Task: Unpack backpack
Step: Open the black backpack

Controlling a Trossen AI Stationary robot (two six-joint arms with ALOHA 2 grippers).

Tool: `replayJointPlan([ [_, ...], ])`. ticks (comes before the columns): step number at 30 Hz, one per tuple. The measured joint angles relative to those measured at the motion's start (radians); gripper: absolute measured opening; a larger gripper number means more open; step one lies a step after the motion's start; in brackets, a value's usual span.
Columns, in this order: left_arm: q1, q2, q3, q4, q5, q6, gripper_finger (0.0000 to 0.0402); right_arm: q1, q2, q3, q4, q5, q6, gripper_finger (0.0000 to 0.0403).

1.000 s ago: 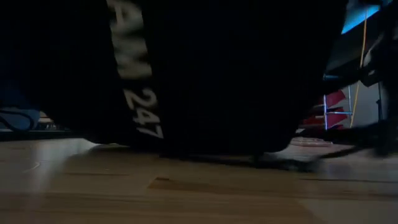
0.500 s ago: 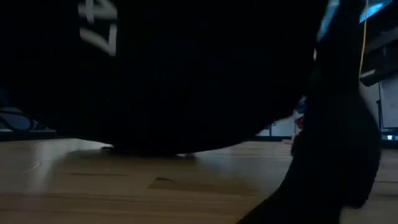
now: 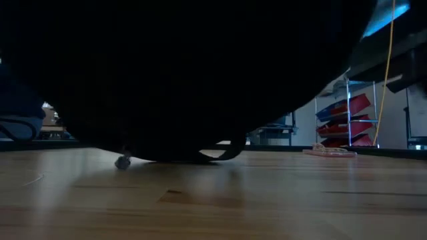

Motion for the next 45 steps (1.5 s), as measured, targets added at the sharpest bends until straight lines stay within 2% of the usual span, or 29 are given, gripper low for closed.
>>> replayJointPlan([
  [4,-0.014,0.020,0.002,0.047,0.005,-0.111,0.0023,0.000,0.004,0.000,0.002,-0.031,0.052,0.0005],
  [13,-0.039,0.080,0.007,0.027,0.006,-0.410,0.0024,0.056,0.009,0.000,-0.032,-0.031,0.201,0.0005],
  [17,-0.047,0.088,0.007,0.038,0.018,-0.480,0.0024,0.089,0.020,0.000,-0.015,-0.016,0.235,0.0005],
  [23,-0.058,0.094,0.007,0.030,0.019,-0.525,0.0025,0.107,0.037,0.001,-0.036,-0.004,0.262,0.0005],
  [29,-0.045,0.103,0.007,-0.119,0.031,-0.525,0.0025,0.094,0.054,0.001,-0.144,0.003,0.220,0.0005],
  [32,-0.035,0.103,0.007,-0.232,-0.057,-0.522,0.0018,0.075,0.058,0.001,-0.240,0.005,0.176,0.0005],
  [36,0.000,0.102,0.006,-0.286,-0.084,-0.528,0.0010,0.031,0.065,0.002,-0.341,0.038,0.220,0.0005],
  [43,0.030,0.049,0.038,-0.277,-0.095,-0.489,0.0008,-0.004,0.048,0.002,-0.292,0.062,0.211,0.0005],
  [45,0.031,0.046,0.052,-0.266,-0.094,-0.491,0.0007,-0.003,0.045,0.002,-0.242,0.032,0.217,0.0005],
])
